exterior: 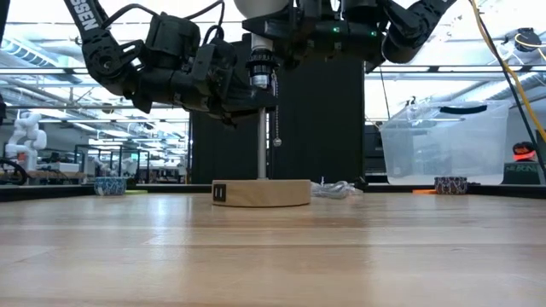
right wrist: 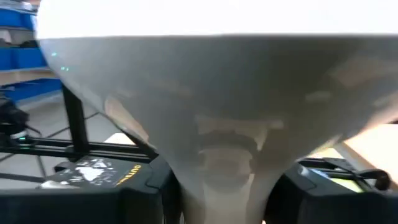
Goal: Screw lightbulb
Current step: Remove the lightbulb from the lamp
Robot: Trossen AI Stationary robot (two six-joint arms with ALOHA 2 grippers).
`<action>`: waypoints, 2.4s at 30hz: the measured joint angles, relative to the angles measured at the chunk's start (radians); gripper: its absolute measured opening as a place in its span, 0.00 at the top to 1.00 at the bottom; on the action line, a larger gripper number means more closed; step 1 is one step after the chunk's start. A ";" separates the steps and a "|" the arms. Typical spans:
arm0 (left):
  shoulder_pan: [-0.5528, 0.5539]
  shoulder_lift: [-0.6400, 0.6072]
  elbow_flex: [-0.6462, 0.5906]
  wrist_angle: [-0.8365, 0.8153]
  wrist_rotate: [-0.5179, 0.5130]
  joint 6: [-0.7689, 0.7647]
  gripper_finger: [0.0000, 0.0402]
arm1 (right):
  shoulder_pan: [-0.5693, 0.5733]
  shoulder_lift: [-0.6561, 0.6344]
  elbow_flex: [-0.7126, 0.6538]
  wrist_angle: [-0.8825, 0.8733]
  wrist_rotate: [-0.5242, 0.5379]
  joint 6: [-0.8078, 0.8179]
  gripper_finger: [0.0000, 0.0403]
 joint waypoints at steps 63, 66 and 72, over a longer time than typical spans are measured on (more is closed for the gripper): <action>-0.007 -0.002 -0.001 -0.011 -0.044 0.022 0.82 | 0.229 -0.282 0.110 -1.054 0.563 -0.268 0.22; -0.008 -0.002 -0.001 -0.009 -0.082 0.022 0.82 | 0.242 -0.282 0.005 -0.885 0.611 -0.216 0.22; -0.007 -0.002 0.000 -0.009 -0.097 0.023 0.82 | 0.274 -0.281 -0.251 -0.359 0.717 -0.105 0.22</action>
